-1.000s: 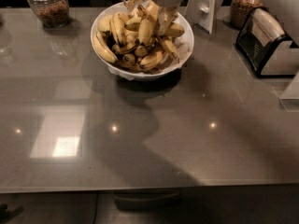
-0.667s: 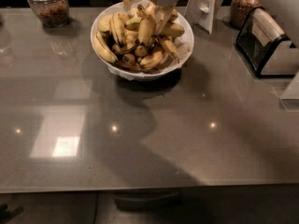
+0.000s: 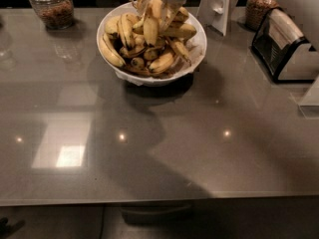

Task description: Pick banana from white bowl

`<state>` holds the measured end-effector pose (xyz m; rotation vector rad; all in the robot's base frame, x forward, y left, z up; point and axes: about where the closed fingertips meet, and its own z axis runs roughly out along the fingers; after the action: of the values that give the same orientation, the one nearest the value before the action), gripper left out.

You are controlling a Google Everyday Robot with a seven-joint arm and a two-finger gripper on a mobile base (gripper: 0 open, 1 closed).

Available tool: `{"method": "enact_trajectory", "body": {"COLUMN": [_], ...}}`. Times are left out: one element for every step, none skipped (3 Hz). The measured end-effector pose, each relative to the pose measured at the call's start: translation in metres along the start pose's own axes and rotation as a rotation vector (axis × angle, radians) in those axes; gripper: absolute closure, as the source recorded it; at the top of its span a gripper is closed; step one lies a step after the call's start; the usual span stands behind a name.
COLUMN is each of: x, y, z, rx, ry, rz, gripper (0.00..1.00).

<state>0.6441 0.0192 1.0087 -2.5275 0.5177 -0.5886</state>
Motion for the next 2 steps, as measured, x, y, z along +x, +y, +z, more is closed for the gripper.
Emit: {"method": "enact_trajectory", "body": {"x": [0.003, 0.004], "y": [0.002, 0.003], "z": [-0.001, -0.013], "rx": [-0.035, -0.04], "ry": [0.035, 0.06], "rz": [0.009, 0.032], "gripper": [0.94, 1.0]}}
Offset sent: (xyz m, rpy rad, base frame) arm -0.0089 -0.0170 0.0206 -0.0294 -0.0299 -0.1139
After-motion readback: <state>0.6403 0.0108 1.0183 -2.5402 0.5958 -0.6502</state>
